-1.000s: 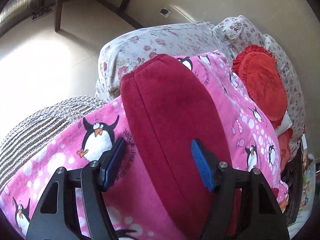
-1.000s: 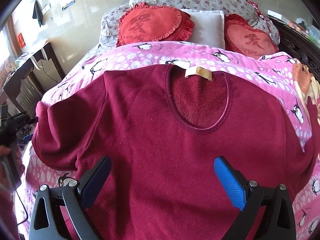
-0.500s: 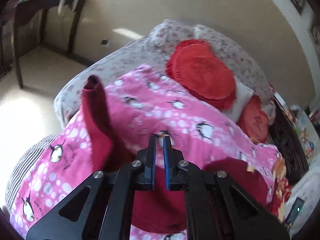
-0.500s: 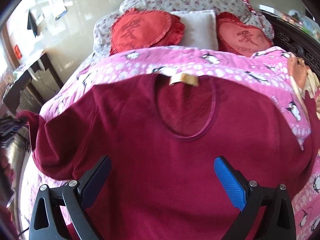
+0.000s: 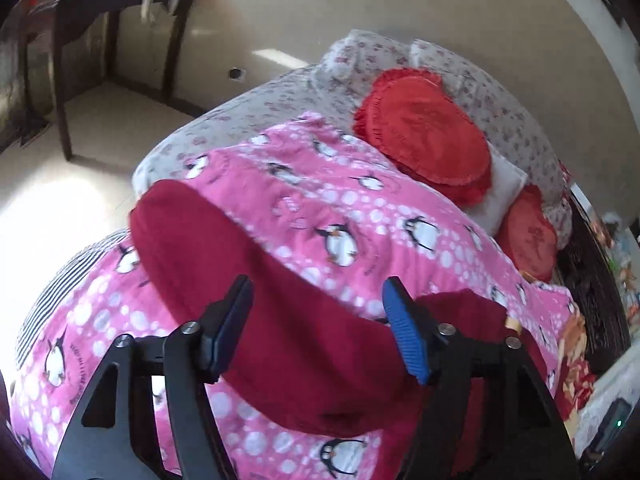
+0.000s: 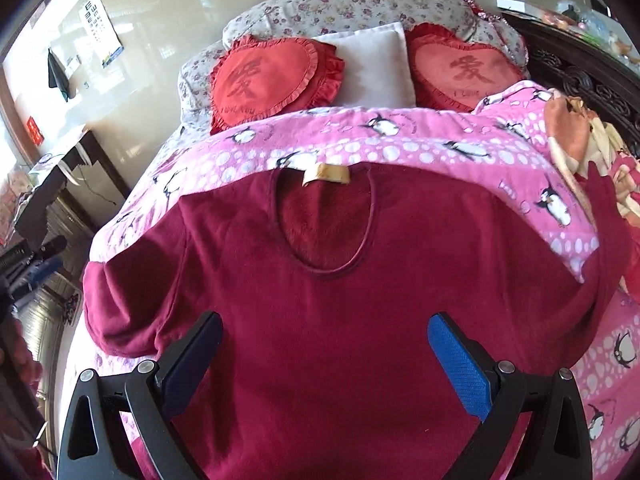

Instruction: Fold small clothes

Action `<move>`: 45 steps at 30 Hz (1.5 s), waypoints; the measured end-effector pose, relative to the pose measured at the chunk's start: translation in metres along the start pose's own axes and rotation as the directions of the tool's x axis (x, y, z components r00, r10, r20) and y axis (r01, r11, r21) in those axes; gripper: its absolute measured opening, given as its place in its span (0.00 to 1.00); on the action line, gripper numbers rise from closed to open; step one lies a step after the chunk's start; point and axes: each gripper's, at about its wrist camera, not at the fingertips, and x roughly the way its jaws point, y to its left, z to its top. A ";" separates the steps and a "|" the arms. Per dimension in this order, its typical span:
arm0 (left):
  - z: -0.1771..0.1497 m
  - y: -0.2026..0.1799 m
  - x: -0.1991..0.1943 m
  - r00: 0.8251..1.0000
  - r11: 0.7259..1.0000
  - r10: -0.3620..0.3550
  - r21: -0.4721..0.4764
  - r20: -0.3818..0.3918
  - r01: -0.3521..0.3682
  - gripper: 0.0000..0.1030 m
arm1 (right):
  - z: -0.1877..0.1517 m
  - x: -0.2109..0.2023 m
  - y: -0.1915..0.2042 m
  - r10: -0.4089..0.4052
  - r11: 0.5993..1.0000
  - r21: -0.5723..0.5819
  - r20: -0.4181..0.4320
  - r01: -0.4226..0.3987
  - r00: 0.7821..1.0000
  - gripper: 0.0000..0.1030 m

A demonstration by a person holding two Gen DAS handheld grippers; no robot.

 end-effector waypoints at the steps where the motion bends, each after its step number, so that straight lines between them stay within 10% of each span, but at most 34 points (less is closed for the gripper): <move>1: 0.001 0.021 0.004 0.999 0.998 0.037 -0.050 -0.004 -0.037 0.70 | -0.002 0.002 0.003 0.008 1.000 -0.005 -0.011 -0.008 1.000 0.99; 7: -0.002 0.122 0.059 0.989 0.944 0.070 -0.310 -0.133 -0.108 0.71 | -0.009 0.022 0.019 0.015 0.999 -0.042 -0.053 -0.017 0.998 0.99; 13: 0.017 0.129 0.091 0.999 0.933 0.009 -0.358 -0.054 -0.027 0.71 | -0.010 0.040 0.026 -0.002 0.998 -0.069 -0.081 -0.003 0.997 0.99; 16: 0.022 0.111 0.106 0.991 0.957 0.042 -0.282 -0.123 -0.075 0.05 | -0.007 0.047 0.023 -0.013 0.998 -0.058 -0.087 0.008 0.996 0.99; 22: 0.013 0.015 0.025 0.994 0.996 -0.088 -0.021 0.071 0.090 0.06 | -0.001 0.043 0.009 -0.019 0.999 -0.036 -0.061 0.017 0.998 0.99; 26: -0.028 -0.089 -0.026 0.961 0.942 -0.265 0.236 0.078 0.241 0.06 | 0.008 0.035 -0.012 -0.031 0.999 0.008 -0.035 0.031 0.999 0.99; 30: -0.090 -0.172 -0.030 0.916 0.849 -0.397 0.358 -0.054 0.388 0.06 | 0.018 0.016 -0.037 -0.047 0.998 0.046 0.009 0.047 0.999 0.99; 35: -0.178 -0.230 0.023 0.865 0.774 -0.396 0.396 -0.308 0.495 0.09 | 0.025 -0.003 -0.088 -0.096 0.989 0.112 0.030 0.092 0.995 0.99; 42: -0.217 -0.236 0.025 0.828 0.725 -0.327 0.441 -0.455 0.529 0.66 | 0.021 -0.017 -0.145 -0.068 0.974 0.219 0.014 0.063 0.998 0.99; 45: -0.203 -0.214 -0.011 0.846 0.699 -0.360 0.486 -0.394 0.524 0.67 | 0.024 -0.017 -0.141 0.017 0.982 0.189 0.022 -0.020 1.000 0.99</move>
